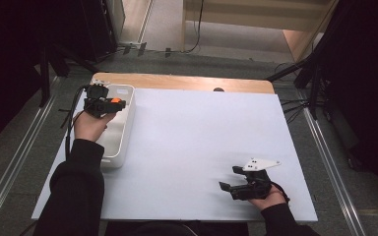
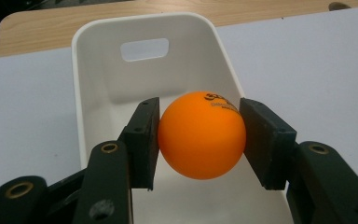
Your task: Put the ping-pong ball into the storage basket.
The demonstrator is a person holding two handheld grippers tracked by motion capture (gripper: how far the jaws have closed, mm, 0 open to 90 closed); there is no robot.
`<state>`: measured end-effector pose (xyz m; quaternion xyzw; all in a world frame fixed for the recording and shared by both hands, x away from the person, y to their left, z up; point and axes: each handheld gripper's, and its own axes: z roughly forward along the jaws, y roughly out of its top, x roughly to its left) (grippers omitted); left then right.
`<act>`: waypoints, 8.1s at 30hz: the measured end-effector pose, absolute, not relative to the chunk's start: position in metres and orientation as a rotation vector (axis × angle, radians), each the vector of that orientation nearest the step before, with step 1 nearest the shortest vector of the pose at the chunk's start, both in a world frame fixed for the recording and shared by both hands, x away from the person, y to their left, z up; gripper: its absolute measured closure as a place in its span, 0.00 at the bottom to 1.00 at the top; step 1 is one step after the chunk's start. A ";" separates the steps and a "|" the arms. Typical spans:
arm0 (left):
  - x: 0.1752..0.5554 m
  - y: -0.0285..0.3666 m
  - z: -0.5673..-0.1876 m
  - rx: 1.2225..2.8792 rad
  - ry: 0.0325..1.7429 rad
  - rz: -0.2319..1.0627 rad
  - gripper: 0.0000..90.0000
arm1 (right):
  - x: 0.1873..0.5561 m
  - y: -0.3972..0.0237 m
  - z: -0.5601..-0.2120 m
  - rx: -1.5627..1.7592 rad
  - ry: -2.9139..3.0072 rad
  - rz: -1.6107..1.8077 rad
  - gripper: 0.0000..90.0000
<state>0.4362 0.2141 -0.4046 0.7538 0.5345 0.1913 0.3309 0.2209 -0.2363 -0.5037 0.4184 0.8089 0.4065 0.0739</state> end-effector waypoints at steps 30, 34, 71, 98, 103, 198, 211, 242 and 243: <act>0.423 0.203 -0.376 1.976 1.218 0.425 0.21 | 0.221 -0.237 -0.503 1.250 2.430 1.219 0.20; 0.422 0.196 -0.375 2.005 1.193 0.389 0.21 | 0.220 -0.237 -0.503 1.252 2.423 1.218 0.20; 0.409 0.152 -0.379 2.071 0.998 0.222 0.21 | 0.218 -0.238 -0.503 1.258 2.425 1.216 0.20; 0.388 0.132 -0.384 2.126 0.901 0.205 0.21 | 0.218 -0.238 -0.503 1.256 2.419 1.223 0.20; 0.380 0.130 -0.385 2.133 0.884 0.200 0.21 | 0.218 -0.238 -0.503 1.256 2.420 1.223 0.20; 0.298 0.145 -0.452 2.228 0.649 0.136 0.21 | 0.218 -0.238 -0.503 1.262 2.418 1.220 0.20; 0.289 0.154 -0.464 2.243 0.628 0.128 0.21 | 0.218 -0.239 -0.503 1.260 2.411 1.218 0.20; 0.275 0.171 -0.474 2.283 0.628 0.112 0.21 | 0.217 -0.238 -0.503 1.266 2.420 1.219 0.20; 0.275 0.171 -0.475 2.284 0.627 0.113 0.21 | 0.217 -0.238 -0.503 1.266 2.418 1.220 0.20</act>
